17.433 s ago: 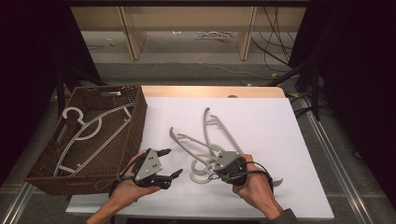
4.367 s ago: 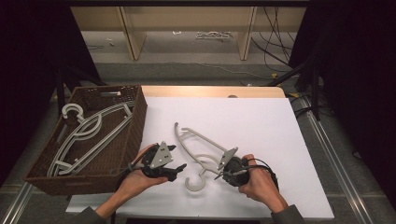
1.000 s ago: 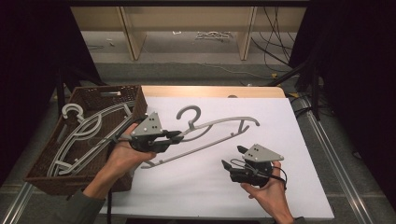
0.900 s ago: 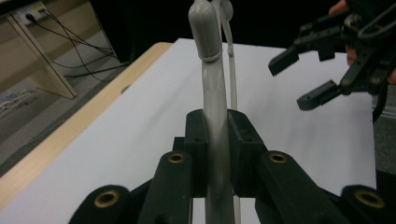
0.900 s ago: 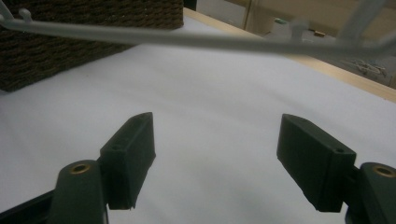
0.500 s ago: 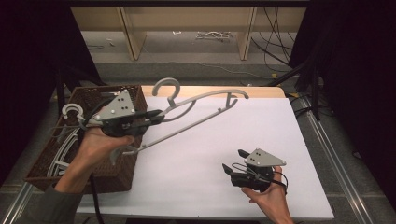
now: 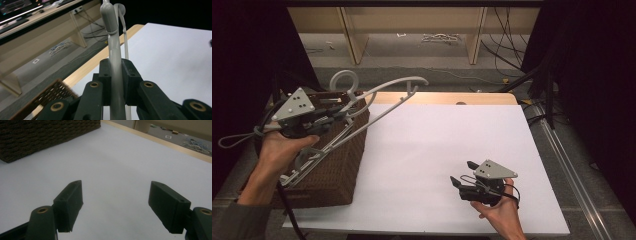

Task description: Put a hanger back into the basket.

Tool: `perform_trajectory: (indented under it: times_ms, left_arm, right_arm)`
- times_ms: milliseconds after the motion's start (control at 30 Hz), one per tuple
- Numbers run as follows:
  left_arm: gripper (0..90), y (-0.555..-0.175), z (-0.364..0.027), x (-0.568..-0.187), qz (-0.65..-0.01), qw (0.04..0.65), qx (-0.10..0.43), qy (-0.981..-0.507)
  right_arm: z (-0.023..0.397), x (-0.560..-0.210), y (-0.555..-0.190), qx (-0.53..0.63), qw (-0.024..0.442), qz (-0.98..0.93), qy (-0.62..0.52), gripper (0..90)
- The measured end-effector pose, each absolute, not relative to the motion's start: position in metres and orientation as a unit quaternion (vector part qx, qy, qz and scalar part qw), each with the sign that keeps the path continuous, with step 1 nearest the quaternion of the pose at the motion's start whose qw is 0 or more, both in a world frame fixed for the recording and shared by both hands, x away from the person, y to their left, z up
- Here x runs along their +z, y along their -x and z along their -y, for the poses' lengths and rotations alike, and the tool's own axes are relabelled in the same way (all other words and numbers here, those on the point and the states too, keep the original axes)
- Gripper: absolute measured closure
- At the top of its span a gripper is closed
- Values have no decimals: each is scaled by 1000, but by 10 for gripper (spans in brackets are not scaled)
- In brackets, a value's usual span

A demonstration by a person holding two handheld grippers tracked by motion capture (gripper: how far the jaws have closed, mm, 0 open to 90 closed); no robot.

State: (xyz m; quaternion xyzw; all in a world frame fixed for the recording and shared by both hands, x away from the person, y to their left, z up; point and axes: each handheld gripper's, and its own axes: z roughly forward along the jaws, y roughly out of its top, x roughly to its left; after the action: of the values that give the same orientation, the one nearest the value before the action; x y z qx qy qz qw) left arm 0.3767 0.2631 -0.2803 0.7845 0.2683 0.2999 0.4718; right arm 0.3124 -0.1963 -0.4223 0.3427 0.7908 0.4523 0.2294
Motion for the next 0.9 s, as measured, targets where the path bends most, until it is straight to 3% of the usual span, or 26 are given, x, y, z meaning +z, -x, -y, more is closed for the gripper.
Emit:
perform_trajectory:
  times_ms: [900]
  left_arm:
    - [795,-398,-349,-322,-340,443,334,-759]
  right_arm:
    - [196,-424,-314,452,226,-790,-346,286]
